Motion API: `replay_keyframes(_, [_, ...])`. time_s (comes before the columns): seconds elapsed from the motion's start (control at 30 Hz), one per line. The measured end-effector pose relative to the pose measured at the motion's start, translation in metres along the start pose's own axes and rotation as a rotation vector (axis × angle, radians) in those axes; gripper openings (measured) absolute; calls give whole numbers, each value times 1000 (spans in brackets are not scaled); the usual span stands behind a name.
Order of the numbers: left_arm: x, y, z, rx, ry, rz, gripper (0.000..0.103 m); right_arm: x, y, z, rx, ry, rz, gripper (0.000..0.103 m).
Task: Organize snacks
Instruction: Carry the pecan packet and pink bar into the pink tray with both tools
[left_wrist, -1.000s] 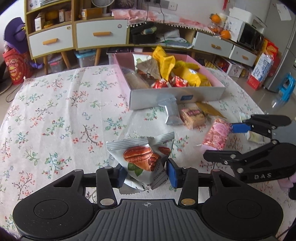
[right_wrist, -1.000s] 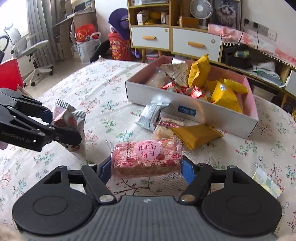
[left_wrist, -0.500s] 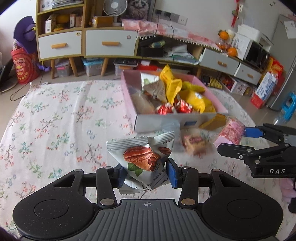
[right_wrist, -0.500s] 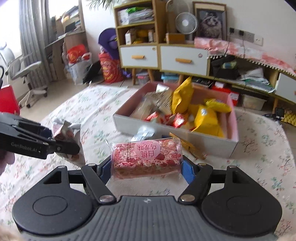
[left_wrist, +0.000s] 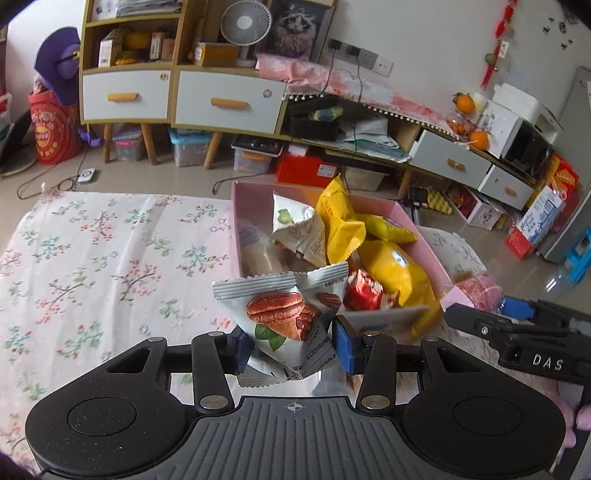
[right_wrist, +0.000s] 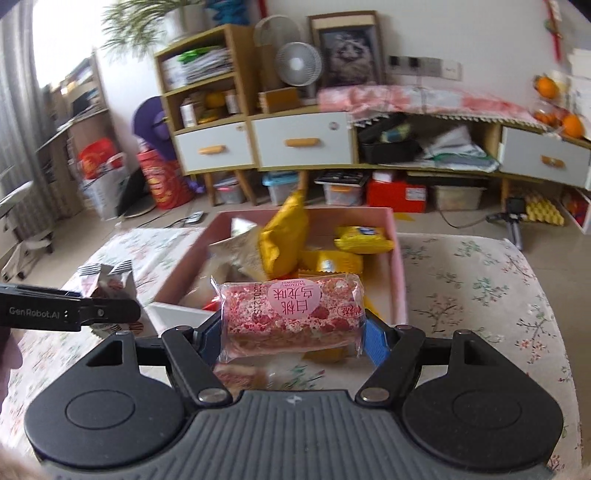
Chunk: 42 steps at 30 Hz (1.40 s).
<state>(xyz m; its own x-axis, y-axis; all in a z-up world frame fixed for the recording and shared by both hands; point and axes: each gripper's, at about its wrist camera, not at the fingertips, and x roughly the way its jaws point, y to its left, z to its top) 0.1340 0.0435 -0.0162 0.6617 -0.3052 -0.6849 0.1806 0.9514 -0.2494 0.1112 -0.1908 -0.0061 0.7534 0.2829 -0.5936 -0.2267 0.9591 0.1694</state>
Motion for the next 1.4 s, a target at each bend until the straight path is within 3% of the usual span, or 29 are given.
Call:
replay_keyframes(0.17, [27, -7, 13, -5, -5, 1, 43, 11, -7, 7, 21, -5, -42, 70])
replay_keyframes(0.6, [79, -15, 34, 23, -11, -11, 41, 49, -27, 33, 168, -16, 16, 70])
replay_keyframes(1.0, [94, -16, 42, 53, -93, 2, 41, 83, -22, 53, 136, 48, -54, 74])
replay_keyframes(1.07, [93, -16, 42, 70, -95, -5, 47, 82, -23, 53, 144, 48, -54, 78])
replay_keyframes(1.13, [92, -16, 40, 73, -94, -9, 71, 79, -25, 54, 162, 45, -43, 88])
replay_keyframes(1.2, [88, -18, 38, 81, -104, 5, 81, 74, -28, 52, 185, 46, -38, 91])
replay_keyframes(1.4, [74, -20, 34, 81, -92, 18, 90, 64, -31, 52, 204, 64, -54, 94])
